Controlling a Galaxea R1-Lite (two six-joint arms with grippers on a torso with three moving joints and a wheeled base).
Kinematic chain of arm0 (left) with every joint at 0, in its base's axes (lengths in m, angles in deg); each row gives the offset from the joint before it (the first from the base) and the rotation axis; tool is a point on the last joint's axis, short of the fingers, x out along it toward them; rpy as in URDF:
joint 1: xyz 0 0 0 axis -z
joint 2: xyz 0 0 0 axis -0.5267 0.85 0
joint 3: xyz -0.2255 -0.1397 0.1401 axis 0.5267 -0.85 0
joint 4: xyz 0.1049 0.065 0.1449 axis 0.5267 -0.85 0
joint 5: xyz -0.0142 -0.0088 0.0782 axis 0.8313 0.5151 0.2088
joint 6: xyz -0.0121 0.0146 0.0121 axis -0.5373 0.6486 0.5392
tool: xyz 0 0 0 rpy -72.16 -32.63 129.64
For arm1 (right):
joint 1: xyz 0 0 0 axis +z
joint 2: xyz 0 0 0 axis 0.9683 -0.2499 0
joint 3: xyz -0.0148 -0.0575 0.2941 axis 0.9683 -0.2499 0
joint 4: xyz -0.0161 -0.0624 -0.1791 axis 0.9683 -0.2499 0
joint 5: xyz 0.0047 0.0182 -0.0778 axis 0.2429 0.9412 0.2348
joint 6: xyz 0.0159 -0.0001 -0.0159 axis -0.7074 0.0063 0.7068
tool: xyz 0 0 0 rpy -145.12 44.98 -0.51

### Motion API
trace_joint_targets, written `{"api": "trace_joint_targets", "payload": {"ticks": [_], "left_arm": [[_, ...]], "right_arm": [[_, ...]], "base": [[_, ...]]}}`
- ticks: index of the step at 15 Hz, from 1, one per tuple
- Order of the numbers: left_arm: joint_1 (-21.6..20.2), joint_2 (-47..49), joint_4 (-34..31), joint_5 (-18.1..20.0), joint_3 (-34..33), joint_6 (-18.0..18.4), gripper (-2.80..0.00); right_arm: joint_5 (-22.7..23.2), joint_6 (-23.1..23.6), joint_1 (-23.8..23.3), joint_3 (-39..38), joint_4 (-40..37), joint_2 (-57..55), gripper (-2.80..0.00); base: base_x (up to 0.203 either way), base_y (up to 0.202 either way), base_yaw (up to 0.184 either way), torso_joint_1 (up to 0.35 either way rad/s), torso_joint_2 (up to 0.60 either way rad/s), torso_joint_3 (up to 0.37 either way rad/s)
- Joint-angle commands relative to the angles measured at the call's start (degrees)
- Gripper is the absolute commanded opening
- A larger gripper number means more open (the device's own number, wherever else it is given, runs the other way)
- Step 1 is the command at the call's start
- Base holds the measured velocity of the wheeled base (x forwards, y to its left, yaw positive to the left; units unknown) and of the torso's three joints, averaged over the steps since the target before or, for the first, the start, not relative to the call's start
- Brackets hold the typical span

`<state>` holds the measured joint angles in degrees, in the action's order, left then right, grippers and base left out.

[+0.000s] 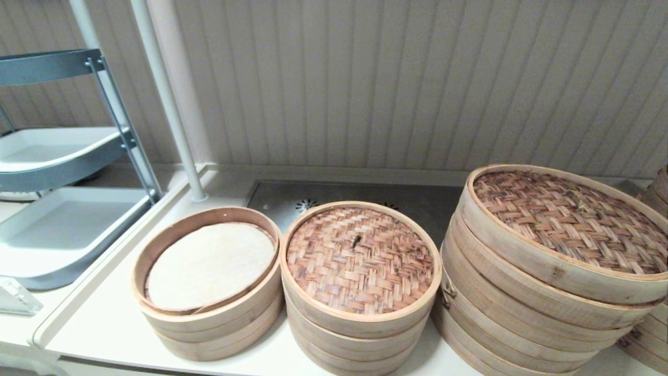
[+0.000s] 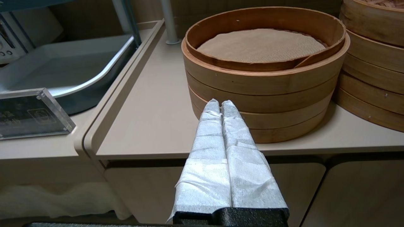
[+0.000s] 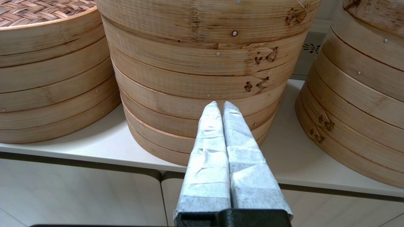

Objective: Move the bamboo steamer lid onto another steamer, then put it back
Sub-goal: Pick up the steamer

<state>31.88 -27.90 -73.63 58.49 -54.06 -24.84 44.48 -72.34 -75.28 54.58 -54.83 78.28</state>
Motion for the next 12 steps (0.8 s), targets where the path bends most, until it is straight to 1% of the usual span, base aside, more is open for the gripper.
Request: {"api": "trace_joint_targets", "payload": {"ticks": [1, 4, 6, 9, 12], "left_arm": [[-0.01, -0.1, -0.35, 0.25, -1.29, 0.24, -2.8], [-0.01, 0.21, -0.42, 0.51, -0.76, 0.65, -2.8], [-0.01, 1.95, -0.43, 0.59, 1.61, 0.63, -2.8], [-0.01, 7.3, -0.5, 1.14, 7.14, 0.57, -2.8], [0.32, 17.54, -0.47, 1.65, 15.88, 0.51, -2.8]], "right_arm": [[0.02, 0.04, 0.02, -1.41, 0.03, 0.03, -2.8], [0.02, 0.04, 0.02, -1.41, 0.03, 0.03, -2.8], [0.02, 0.04, 0.02, -1.41, 0.03, 0.03, -2.8], [0.02, 0.04, 0.02, -1.41, 0.03, 0.03, -2.8], [0.02, 0.04, 0.02, -1.41, 0.03, 0.03, -2.8]], "base": [[0.0, 0.0, 0.0, 0.0, 0.0, 0.0], [0.0, 0.0, 0.0, 0.0, 0.0, 0.0], [0.0, 0.0, 0.0, 0.0, 0.0, 0.0], [0.0, 0.0, 0.0, 0.0, 0.0, 0.0], [0.0, 0.0, 0.0, 0.0, 0.0, 0.0]]}}
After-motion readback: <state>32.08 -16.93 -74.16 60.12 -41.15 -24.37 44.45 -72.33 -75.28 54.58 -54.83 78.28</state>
